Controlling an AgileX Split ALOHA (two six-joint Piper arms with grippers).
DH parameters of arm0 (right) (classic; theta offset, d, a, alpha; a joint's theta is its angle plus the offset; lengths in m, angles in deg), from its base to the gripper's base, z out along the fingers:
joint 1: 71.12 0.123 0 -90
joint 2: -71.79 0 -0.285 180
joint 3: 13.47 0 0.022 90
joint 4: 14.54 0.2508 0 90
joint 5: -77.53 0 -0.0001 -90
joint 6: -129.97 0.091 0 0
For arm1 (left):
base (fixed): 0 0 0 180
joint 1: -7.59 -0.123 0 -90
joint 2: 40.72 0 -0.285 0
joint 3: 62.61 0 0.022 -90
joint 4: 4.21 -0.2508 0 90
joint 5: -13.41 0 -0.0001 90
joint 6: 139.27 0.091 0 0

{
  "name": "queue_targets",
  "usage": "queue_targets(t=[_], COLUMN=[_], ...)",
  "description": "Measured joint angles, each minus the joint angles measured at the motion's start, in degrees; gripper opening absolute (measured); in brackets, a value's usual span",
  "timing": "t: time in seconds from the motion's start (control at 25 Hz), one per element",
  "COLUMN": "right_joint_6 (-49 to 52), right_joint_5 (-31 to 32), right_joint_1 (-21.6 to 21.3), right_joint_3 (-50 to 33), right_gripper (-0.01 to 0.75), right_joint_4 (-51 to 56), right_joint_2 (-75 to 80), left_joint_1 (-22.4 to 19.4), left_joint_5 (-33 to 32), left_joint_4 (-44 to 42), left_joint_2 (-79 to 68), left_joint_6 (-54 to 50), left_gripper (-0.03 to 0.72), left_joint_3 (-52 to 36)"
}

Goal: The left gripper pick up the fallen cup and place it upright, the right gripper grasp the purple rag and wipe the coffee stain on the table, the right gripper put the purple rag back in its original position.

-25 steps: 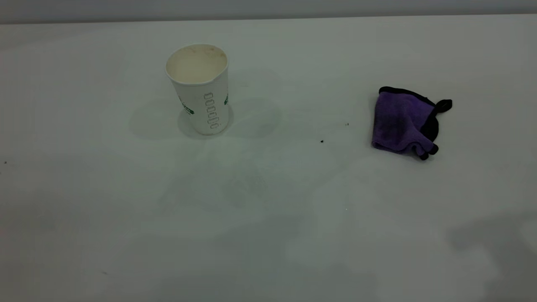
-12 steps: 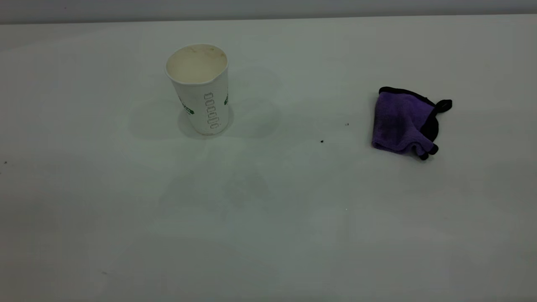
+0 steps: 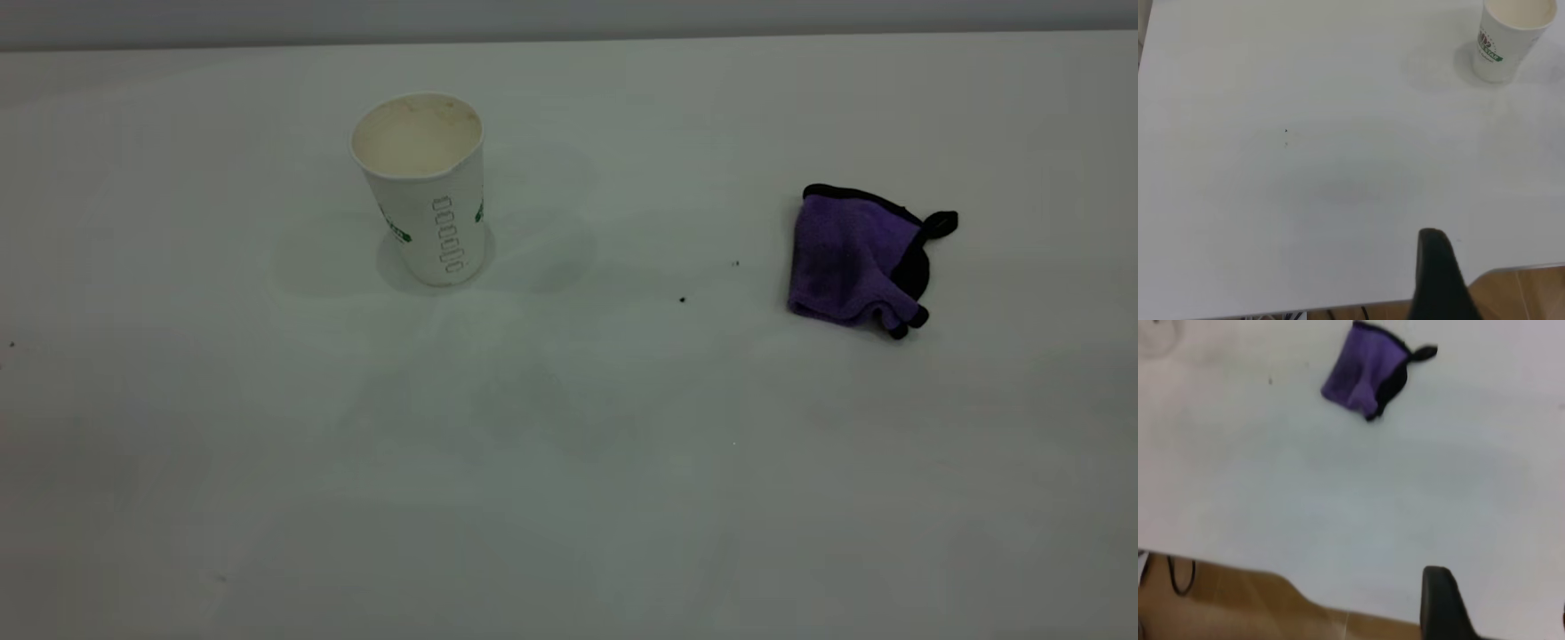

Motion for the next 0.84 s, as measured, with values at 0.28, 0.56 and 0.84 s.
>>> queue_targets(t=[0.28, 0.56, 0.84], right_joint_6=[0.1, 0.1, 0.1], right_joint_5=[0.3, 0.6, 0.6], right_joint_1=[-4.0, -5.6, -5.6], right_joint_3=[0.0, 0.0, 0.0], right_gripper=[0.466, 0.466, 0.466], right_joint_4=[0.5, 0.6, 0.7], right_joint_2=[-7.1, -11.7, -11.7], left_joint_1=[0.0, 0.0, 0.0], left_joint_5=[0.0, 0.0, 0.0], left_joint_4=[0.0, 0.0, 0.0], left_joint_2=[0.0, 0.0, 0.0], left_joint_6=[0.0, 0.0, 0.0], left_gripper=[0.5, 0.5, 0.5], left_joint_3=[0.0, 0.0, 0.0])
